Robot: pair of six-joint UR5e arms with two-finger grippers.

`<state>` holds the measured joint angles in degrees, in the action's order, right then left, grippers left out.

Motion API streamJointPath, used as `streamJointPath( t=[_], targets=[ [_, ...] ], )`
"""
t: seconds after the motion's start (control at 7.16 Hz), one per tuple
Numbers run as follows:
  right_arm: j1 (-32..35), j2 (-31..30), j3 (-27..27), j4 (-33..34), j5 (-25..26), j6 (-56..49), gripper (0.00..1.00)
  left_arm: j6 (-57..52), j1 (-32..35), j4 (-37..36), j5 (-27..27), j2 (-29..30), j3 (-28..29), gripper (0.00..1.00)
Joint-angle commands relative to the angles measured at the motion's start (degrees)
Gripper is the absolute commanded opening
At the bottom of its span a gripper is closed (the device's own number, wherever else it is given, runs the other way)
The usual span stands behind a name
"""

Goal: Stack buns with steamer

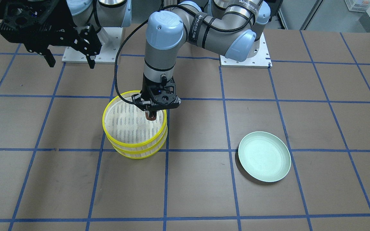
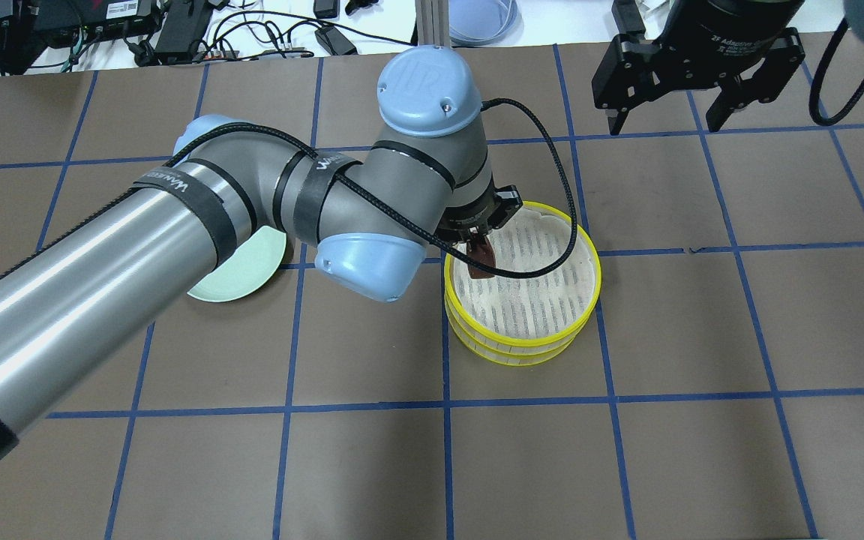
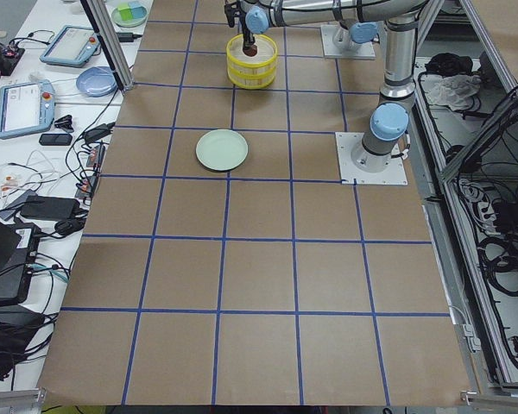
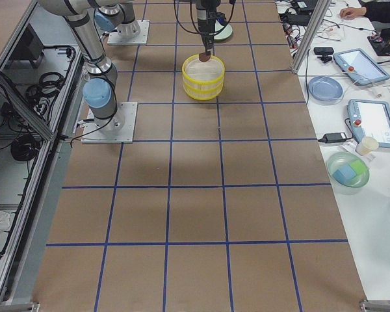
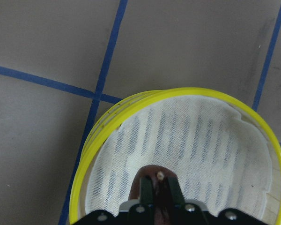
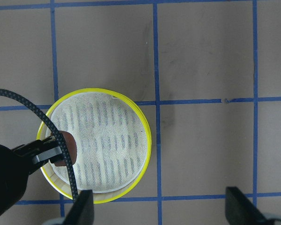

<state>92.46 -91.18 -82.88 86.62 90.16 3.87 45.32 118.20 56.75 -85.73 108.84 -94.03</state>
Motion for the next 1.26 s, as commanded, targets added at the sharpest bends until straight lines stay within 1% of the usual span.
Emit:
streamJointPath(
  t=[0.0,0.42,0.56,0.7,0.84,0.98,1.12],
  targets=[
    [0.0,-0.05,0.0,0.12,-0.07,0.0,1.0,2.91,0.71,-0.15,0.04,0.67,0.16,0.85],
    [0.0,-0.14,0.09,0.39,0.28,1.66,1.0,1.8,0.63,-0.15,-0.22,0.06,0.24,0.89],
    [0.0,-0.14,0.09,0.47,0.19,4.63,1.0,-3.08,0.02,0.03,-1.79,-1.86,0.33,0.96],
    [0.0,-0.23,0.09,0.39,0.19,5.87,1.0,-9.4,-1.12,0.29,-7.29,-3.01,0.33,1.0],
    [0.0,-0.23,0.0,0.3,0.28,5.8,1.0,-13.46,-3.39,2.56,-11.17,-4.93,-0.71,0.99],
    [0.0,-0.14,0.0,0.3,0.28,5.71,1.0,-15.85,-6.29,6.67,-11.3,-6.87,-0.81,0.99],
    [0.0,-0.14,0.0,0.3,0.28,5.45,1.0,-19.18,-9.36,8.97,-10.34,-8.71,-0.81,0.99]
  ],
)
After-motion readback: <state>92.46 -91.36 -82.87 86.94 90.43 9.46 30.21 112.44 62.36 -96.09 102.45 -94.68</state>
